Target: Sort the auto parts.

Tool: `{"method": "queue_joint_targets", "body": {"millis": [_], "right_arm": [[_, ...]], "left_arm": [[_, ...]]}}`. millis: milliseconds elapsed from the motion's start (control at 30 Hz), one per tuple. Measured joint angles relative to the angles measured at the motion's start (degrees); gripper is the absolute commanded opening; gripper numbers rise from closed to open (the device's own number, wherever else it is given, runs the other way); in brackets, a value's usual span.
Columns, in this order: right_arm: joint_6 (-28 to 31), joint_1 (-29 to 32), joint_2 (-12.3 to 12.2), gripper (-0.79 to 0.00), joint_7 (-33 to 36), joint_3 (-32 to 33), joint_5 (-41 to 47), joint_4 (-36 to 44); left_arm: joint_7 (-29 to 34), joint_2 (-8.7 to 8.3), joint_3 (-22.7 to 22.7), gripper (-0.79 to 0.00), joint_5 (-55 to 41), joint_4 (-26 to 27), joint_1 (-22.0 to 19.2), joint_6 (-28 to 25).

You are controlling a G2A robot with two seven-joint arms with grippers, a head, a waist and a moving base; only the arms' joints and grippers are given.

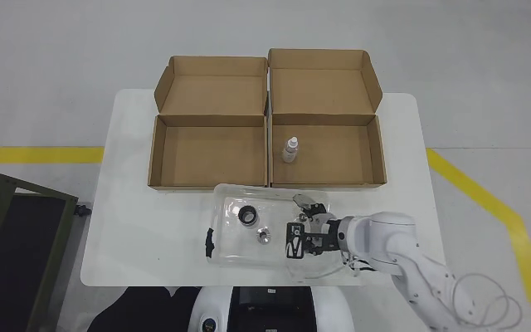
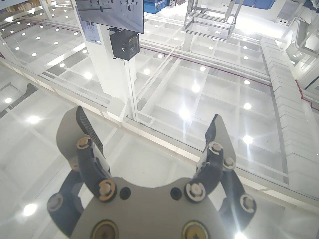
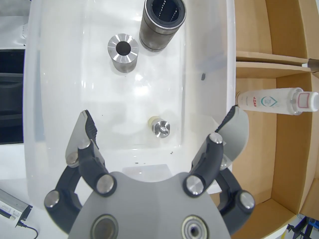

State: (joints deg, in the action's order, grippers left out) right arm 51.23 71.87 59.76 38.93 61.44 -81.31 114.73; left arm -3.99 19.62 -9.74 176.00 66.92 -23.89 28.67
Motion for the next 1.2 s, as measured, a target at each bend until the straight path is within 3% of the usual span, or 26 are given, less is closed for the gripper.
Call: {"method": "queue_joint_targets", "body": {"millis": [333,533,767,933,1200], "right_arm": [[-1.6,-1.9,0.2,-0.037,5.0,-2.1,1.1,-1.8],[-2.3,-3.1,0.4,-0.163,7.7,-3.4,2.2,-2.8],[-3.4,-4.5,0.6,-0.225,9.8,-4.6,3.4,-3.9],[-4.1,-5.5,0.8,-0.388,11.1,-5.6,3.6,-4.8],[-5.7,-7.0,1.0,-0.419,13.5,-7.0,4.4,-5.9]], "left_arm": [[0.0,0.00,0.0,0.000,0.0,0.0,0.0,0.0],[0.0,0.00,0.0,0.000,0.0,0.0,0.0,0.0],[0.0,0.00,0.0,0.000,0.0,0.0,0.0,0.0],[0.0,0.00,0.0,0.000,0.0,0.0,0.0,0.0],[0.0,0.00,0.0,0.000,0.0,0.0,0.0,0.0]]}}
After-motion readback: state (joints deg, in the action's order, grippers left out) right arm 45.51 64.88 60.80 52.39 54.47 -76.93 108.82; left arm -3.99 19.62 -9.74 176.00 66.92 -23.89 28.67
